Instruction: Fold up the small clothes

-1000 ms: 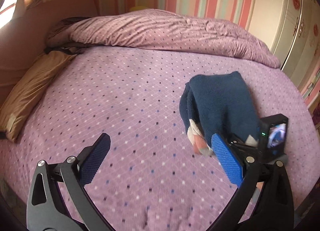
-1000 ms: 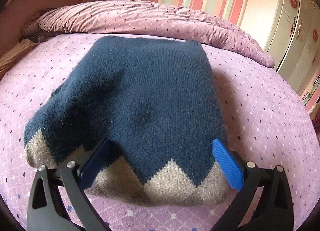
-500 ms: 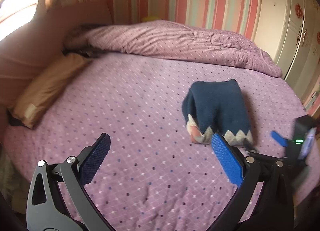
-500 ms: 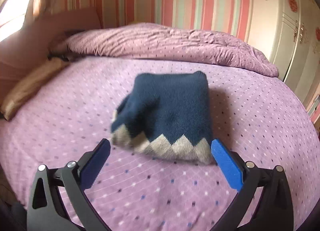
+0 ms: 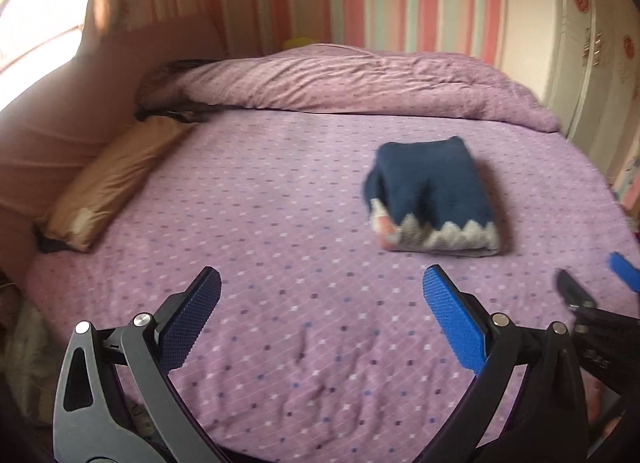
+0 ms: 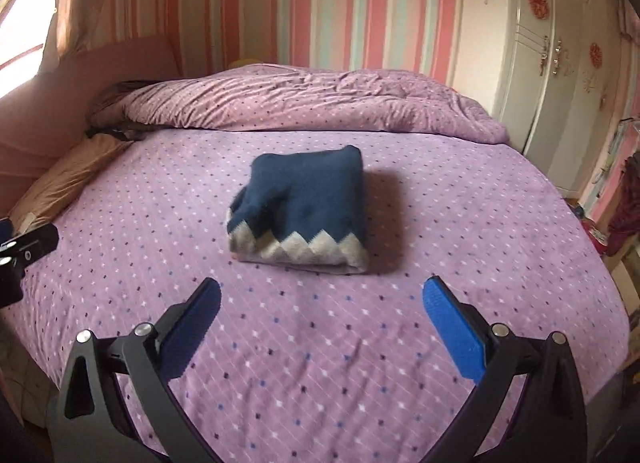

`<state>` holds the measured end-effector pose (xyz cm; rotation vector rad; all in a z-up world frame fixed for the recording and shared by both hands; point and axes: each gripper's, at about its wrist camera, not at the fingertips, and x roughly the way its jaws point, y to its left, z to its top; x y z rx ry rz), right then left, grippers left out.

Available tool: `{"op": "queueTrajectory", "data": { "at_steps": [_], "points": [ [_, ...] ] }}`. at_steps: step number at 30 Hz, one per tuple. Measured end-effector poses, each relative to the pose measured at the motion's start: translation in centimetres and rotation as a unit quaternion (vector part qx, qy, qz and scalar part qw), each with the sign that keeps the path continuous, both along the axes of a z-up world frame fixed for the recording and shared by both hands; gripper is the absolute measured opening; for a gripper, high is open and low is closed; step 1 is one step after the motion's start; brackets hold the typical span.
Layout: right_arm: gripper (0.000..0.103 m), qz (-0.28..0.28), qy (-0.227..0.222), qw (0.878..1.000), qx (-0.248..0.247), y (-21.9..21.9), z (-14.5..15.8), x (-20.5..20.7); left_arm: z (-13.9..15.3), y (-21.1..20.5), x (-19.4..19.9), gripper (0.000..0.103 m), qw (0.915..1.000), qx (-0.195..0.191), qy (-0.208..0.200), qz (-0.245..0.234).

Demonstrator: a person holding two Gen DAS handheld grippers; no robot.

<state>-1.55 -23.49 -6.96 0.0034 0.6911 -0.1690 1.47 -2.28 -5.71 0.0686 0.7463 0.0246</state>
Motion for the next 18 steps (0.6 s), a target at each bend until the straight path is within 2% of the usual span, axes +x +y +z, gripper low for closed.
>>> {"op": "queueTrajectory", "data": {
  "at_steps": [2, 6, 7, 8, 9, 13, 16, 18],
  "points": [
    [0.101, -0.016, -0.007, 1.000, 0.006, -0.6, 0.1, -0.8, 0.1, -0.2, -0.5, 0.100, 0.9993, 0.028, -0.015, 0.017],
    [0.101, -0.043, 0.011, 0.999, 0.028, -2.2, -0.6, -0.7, -0.4, -0.2, -0.6, 0.100, 0.9985, 0.042, -0.021, 0.030],
    [0.101, -0.044, 0.013, 0.998, 0.036, -2.4, -0.8, -0.7, -0.8, -0.3, -0.5, 0.100, 0.9988, 0.043, -0.014, 0.019],
    [0.101, -0.046, 0.012, 0.998, 0.039, -2.5, -0.9, -0.8, -1.3, -0.5, -0.3, 0.100, 0.9994, 0.034, -0.001, -0.009],
    [0.101, -0.050, 0.011, 0.998, 0.038, -2.5, -1.0, -1.0, -1.6, -0.5, -0.2, 0.100, 0.9994, 0.028, 0.005, -0.018],
    [0.101, -0.052, 0.007, 0.998, 0.019, -2.0, -0.8, -1.8, -3.1, -0.3, -0.6, 0.100, 0.9992, 0.020, 0.028, -0.021],
    [0.101, -0.050, 0.004, 0.999, 0.006, -1.2, -0.6, -2.2, -3.4, -0.4, -1.1, 0.100, 0.9991, 0.021, 0.030, -0.024],
    [0.101, -0.047, 0.002, 0.999, 0.000, -0.8, -0.4, -2.5, -3.3, -0.3, -1.4, 0.100, 0.9989, 0.009, 0.034, -0.031]
  ]
}}
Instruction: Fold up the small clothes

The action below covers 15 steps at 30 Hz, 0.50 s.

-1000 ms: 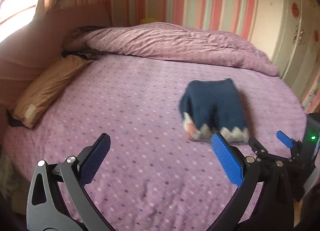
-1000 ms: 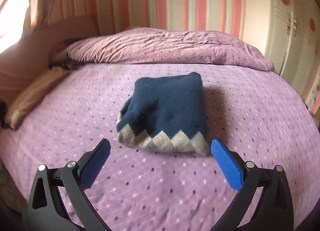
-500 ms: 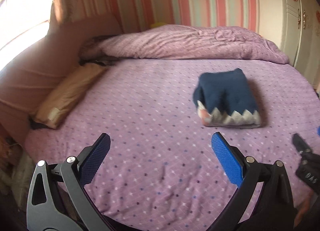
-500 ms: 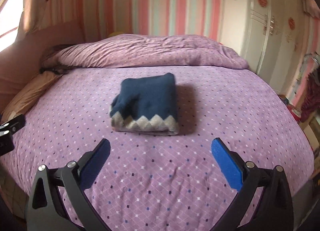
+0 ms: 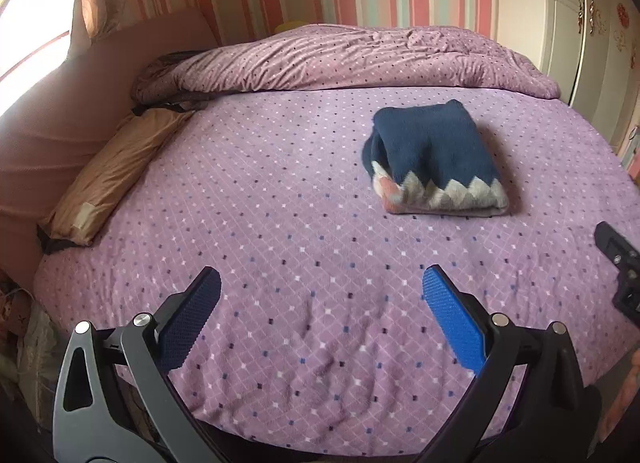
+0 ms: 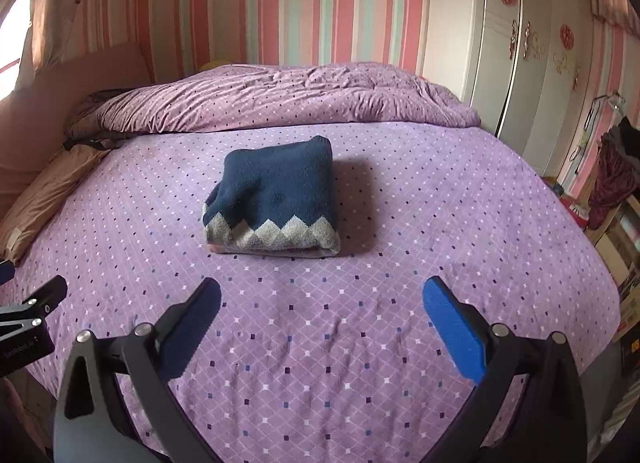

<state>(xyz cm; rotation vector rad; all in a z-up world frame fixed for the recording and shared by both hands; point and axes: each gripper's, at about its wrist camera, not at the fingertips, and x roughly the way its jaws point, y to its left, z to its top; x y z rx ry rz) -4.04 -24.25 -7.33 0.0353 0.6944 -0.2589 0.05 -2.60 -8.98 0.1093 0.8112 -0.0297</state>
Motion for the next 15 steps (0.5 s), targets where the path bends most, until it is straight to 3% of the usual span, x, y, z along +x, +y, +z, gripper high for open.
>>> {"op": "queueTrajectory", "data": {
  "at_steps": [7, 15],
  "points": [
    [0.101, 0.011, -0.017, 1.000, -0.004, 1.1, 1.9, -1.5, 2.4, 1.5, -1.3, 0.100, 0.9981, -0.061, -0.003, -0.006],
    [0.101, 0.015, -0.031, 0.999, -0.018, 1.9, 3.9, -2.9, 5.2, 1.8, -2.6, 0.100, 0.9982, -0.054, -0.025, -0.011]
  ]
}}
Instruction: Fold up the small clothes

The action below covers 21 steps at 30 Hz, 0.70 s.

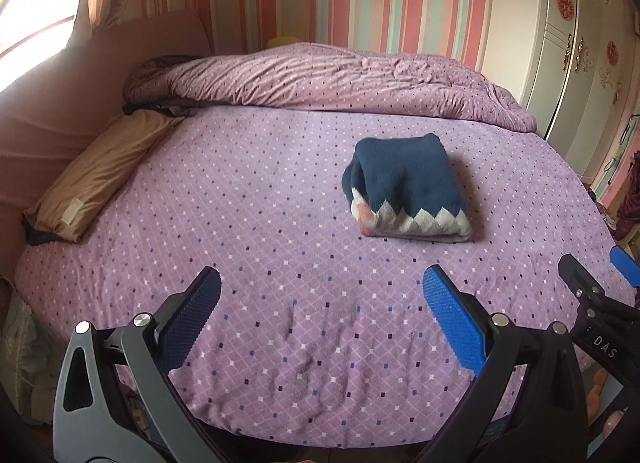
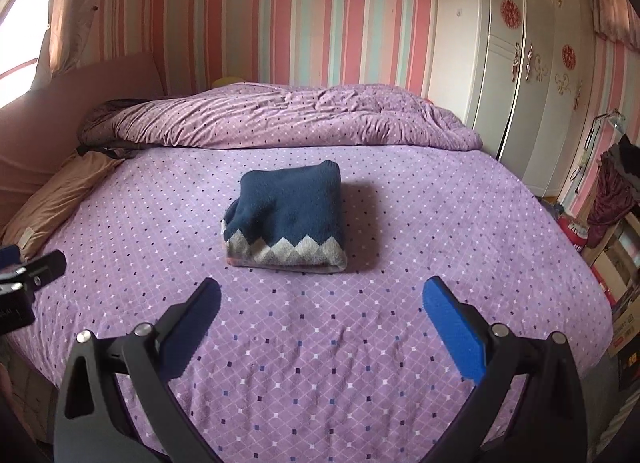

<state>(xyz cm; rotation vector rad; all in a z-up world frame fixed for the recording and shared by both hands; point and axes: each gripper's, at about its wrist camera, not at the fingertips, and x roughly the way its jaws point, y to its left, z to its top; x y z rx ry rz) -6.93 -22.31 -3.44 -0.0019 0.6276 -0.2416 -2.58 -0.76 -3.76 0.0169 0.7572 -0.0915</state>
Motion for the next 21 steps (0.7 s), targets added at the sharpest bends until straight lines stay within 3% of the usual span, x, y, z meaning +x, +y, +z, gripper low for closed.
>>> {"op": "queueTrajectory", "data": {
  "at_steps": [21],
  "points": [
    [0.101, -0.012, -0.034, 0.999, -0.030, 0.3, 3.6, -1.5, 2.6, 0.2, -1.1, 0.100, 0.9998, 0.004, -0.020, -0.008]
  ]
}}
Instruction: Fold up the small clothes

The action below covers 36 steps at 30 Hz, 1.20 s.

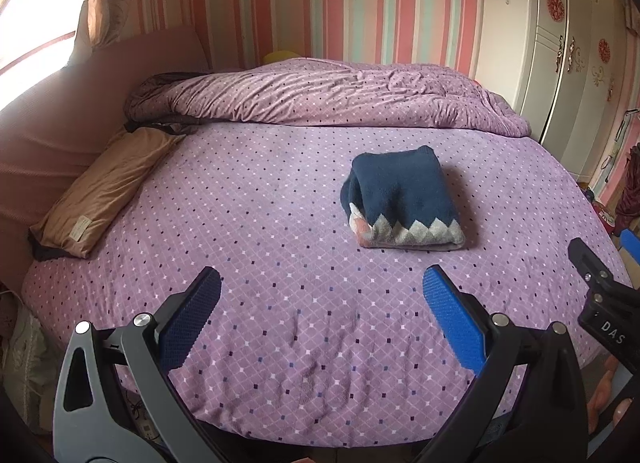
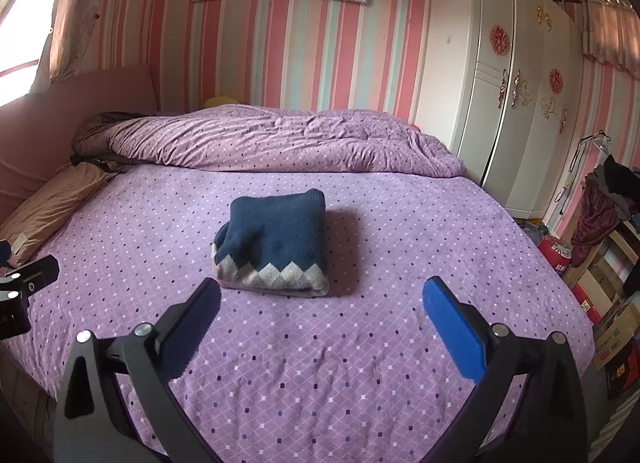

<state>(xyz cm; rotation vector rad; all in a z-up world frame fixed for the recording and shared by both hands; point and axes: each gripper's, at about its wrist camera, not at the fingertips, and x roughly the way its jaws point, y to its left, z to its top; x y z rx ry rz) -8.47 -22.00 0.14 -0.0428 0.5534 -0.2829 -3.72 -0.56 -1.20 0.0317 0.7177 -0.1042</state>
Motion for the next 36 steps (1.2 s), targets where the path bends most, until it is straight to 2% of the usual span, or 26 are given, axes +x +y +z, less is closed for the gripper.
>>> {"op": "queueTrajectory", "data": {
  "at_steps": [9, 36],
  "points": [
    [0.101, 0.000, 0.007, 1.000, -0.002, 0.0, -0.6, 0.4, -0.7, -0.1, 0.5, 0.100, 0.9999, 0.003, 0.011, -0.002],
    [0.101, -0.001, 0.000, 1.000, -0.008, 0.4, -0.4, 0.8, 0.2, -0.4, 0.7, 0.100, 0.9999, 0.004, 0.001, -0.015]
  ]
}}
